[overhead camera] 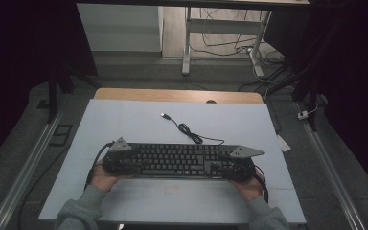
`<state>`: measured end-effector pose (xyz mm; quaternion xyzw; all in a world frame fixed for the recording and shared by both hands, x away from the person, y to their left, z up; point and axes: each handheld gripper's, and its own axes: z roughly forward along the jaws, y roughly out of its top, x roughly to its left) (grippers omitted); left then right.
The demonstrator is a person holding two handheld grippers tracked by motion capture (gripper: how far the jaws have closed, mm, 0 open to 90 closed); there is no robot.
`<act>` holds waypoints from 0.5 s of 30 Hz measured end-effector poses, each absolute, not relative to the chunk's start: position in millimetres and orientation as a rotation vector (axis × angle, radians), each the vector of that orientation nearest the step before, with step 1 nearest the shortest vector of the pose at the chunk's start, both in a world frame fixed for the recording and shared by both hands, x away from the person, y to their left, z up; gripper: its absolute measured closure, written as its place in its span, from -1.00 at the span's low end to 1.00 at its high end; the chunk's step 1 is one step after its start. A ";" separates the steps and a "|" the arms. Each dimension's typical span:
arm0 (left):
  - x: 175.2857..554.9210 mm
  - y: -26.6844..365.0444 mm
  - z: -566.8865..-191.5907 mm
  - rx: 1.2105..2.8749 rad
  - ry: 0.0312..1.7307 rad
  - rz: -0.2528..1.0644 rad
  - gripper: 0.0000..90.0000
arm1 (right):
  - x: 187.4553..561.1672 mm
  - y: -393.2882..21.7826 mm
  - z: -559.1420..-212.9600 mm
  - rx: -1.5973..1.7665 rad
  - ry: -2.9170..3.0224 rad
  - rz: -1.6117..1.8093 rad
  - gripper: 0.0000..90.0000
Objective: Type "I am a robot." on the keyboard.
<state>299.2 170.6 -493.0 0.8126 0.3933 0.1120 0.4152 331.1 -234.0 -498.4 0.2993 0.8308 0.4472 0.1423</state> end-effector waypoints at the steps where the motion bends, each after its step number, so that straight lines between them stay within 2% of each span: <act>1: 298.2 168.5 -492.7 2.047 0.978 0.279 -0.13 | 330.8 -233.5 -498.2 0.864 2.394 1.297 0.14; 8: 295.8 158.2 -493.0 2.078 0.930 0.259 0.12 | 331.6 -232.8 -499.6 0.866 2.397 1.297 0.14; 15: 294.3 156.4 -492.8 2.078 0.906 0.242 0.65 | 331.0 -233.5 -498.3 0.861 2.395 1.288 0.14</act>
